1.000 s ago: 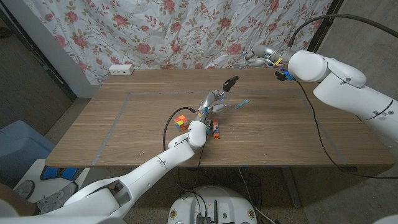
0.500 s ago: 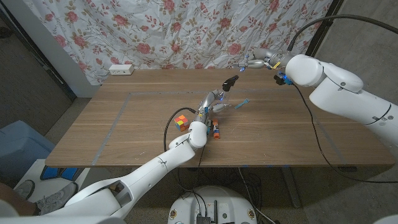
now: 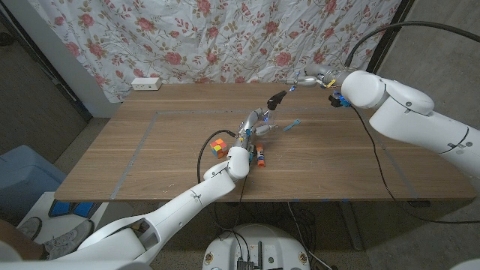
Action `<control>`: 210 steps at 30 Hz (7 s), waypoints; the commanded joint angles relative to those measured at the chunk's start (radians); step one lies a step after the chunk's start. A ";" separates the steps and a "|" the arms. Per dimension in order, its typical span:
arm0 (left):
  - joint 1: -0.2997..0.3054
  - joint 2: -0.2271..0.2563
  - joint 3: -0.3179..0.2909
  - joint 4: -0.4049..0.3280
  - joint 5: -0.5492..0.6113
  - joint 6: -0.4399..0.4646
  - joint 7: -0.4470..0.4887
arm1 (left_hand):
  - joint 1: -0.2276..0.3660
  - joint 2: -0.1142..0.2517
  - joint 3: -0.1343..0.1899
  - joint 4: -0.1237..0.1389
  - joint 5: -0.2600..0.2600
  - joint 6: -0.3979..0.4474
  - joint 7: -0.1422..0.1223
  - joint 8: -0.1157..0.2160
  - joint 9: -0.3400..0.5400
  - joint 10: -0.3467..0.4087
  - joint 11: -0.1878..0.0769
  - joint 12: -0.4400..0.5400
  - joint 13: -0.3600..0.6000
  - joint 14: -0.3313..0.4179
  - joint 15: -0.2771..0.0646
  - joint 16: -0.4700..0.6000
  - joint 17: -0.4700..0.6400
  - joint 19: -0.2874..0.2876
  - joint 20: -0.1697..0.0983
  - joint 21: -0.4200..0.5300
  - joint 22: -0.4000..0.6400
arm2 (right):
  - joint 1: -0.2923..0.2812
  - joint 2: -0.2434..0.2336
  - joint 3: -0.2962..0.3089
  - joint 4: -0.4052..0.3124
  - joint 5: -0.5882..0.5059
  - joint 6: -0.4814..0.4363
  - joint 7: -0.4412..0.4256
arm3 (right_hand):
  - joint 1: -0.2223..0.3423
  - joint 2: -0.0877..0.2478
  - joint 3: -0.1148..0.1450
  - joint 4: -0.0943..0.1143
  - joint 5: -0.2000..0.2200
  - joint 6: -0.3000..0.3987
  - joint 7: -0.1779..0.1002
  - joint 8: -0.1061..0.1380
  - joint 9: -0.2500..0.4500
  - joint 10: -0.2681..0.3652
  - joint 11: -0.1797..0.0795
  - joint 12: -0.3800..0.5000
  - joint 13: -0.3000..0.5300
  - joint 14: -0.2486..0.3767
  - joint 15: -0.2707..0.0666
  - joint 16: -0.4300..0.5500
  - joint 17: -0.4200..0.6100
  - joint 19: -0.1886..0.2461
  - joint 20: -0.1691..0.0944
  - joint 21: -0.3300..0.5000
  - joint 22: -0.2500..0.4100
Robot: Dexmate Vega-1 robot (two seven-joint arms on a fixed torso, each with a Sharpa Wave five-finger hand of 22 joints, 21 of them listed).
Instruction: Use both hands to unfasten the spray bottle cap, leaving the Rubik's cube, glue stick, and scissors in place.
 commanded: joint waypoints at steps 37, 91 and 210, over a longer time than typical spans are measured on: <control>-0.027 -0.002 0.008 0.018 0.000 0.001 -0.017 | -0.073 0.091 0.027 0.017 -0.004 0.029 0.006 0.008 0.000 0.033 -0.017 -0.005 0.008 0.011 -0.111 0.000 0.005 0.009 -0.039 0.000 0.002 | 0.090 0.059 -0.108 0.079 0.002 0.033 0.038 | -0.098 0.009 -0.033 0.015 0.024 -0.064 0.046 -0.043 0.007 -0.036 0.032 -0.013 0.003 -0.042 0.032 -0.024 0.003 -0.074 0.002 -0.006 0.003; -0.005 0.004 0.001 0.003 -0.013 -0.003 -0.012 | -0.081 0.097 0.031 0.019 -0.005 0.028 0.009 0.006 0.001 0.036 -0.011 -0.012 0.012 0.015 -0.106 -0.003 0.003 0.009 -0.037 -0.001 0.002 | 0.197 0.125 -0.242 0.100 -0.129 -0.068 0.150 | 0.213 -0.004 0.069 -0.232 0.067 -0.154 0.047 -0.035 0.014 -0.046 0.062 -0.008 0.004 -0.013 0.033 -0.032 -0.017 -0.052 -0.002 0.006 0.003; -0.013 -0.010 -0.003 0.044 -0.045 -0.032 -0.031 | -0.101 0.111 0.042 0.015 -0.008 0.033 0.014 0.001 0.000 0.040 -0.009 -0.028 0.023 0.015 -0.103 -0.009 0.005 0.010 -0.034 -0.001 0.002 | -0.007 0.028 0.037 0.104 0.129 0.117 -0.122 | 0.356 0.042 0.091 -0.139 0.001 -0.182 -0.076 -0.059 0.018 -0.013 -0.007 -0.015 0.004 0.011 -0.021 -0.020 0.003 0.005 -0.001 0.001 0.002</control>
